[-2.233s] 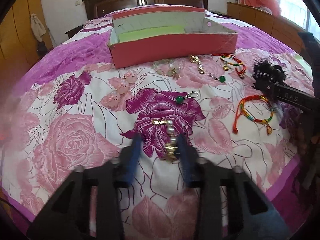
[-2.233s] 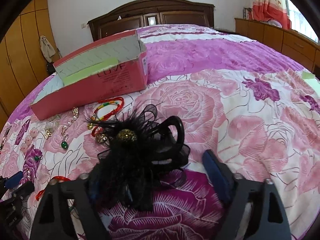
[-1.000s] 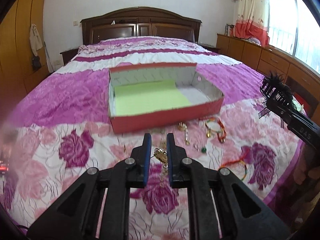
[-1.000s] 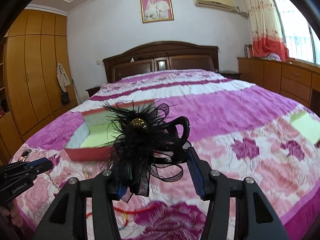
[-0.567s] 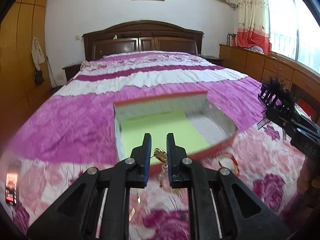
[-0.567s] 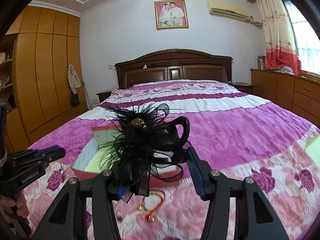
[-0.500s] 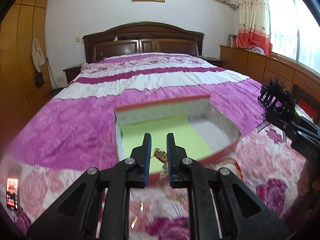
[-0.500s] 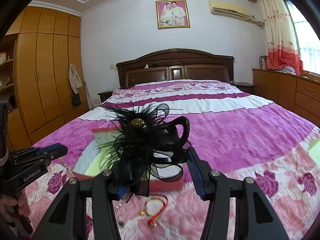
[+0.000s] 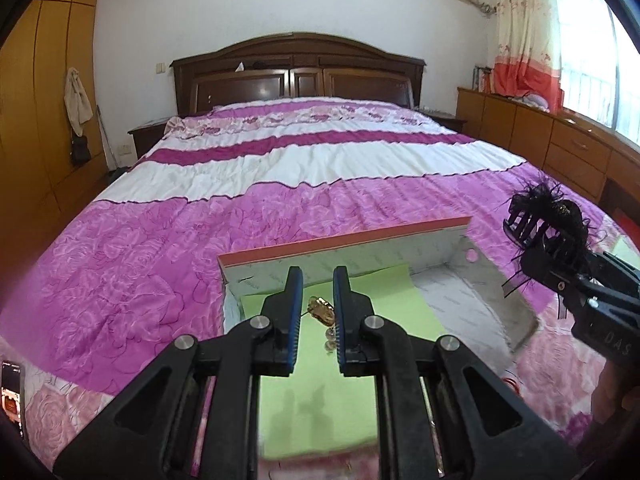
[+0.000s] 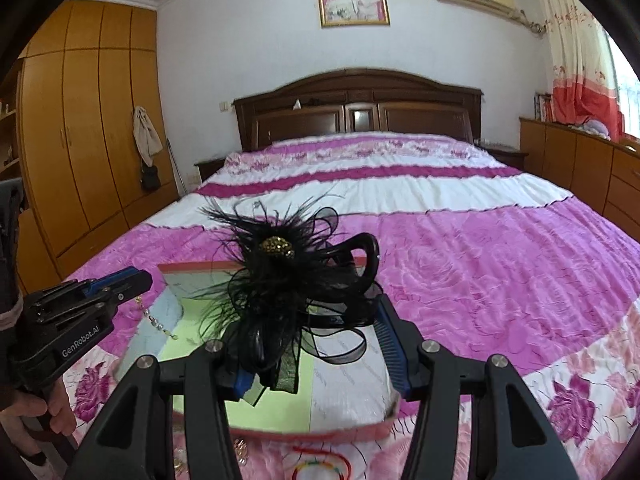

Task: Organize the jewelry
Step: 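Carry both items into the pink box and open both tools to release them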

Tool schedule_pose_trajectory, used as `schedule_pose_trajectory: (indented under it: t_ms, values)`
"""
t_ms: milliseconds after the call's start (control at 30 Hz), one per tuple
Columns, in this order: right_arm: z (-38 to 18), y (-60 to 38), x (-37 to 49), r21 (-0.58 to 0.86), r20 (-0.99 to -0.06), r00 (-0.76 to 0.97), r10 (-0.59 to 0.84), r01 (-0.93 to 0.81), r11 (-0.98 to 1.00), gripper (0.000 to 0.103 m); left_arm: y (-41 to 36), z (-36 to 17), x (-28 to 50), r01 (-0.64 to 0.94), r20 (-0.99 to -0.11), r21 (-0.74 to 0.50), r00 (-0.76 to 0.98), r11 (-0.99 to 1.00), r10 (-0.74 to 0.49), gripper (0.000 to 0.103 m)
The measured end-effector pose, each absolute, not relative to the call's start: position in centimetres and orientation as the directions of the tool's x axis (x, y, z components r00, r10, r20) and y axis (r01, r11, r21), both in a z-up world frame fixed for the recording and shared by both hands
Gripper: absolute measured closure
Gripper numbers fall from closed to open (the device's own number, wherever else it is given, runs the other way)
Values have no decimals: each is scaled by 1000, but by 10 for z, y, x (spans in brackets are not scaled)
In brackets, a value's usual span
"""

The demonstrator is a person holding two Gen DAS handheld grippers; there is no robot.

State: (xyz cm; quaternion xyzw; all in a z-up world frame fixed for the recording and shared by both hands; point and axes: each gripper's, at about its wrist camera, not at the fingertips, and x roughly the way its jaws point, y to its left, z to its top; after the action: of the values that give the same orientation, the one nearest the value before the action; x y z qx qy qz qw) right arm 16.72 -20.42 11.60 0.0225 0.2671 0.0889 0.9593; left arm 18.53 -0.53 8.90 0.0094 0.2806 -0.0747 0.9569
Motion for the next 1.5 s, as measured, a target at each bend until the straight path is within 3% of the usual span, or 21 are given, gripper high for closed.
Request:
schedule_pose_trajectory:
  t_ms: [267,567,967,1067,1233,1500]
  values:
    - [76,-199,215,98,-632,759,156,-121,988,48,-10,57,223,108,-605,-57,787,992,-121,96]
    - [48,-203,242,78,-707,698,113,-82,994,48,-8,23,245,78,-705,-94,699,992,-122,96]
    - [37,-195,245,25,-723,687,74,-82,996,46,-10,18,249,76,-730,-97,673,992,-122,95]
    - [38,-196,244,45,-720,688,94,-89,995,43,-9,17,251,74,-739,-107,661,992,-129,91]
    - [44,-200,241,98,-717,684,136,-94,991,39,-5,22,248,65,-728,-126,671,990,-137,72]
    - [67,-212,221,155,-689,705,166,-81,985,35,-10,45,233,88,-703,-103,698,991,-135,70]
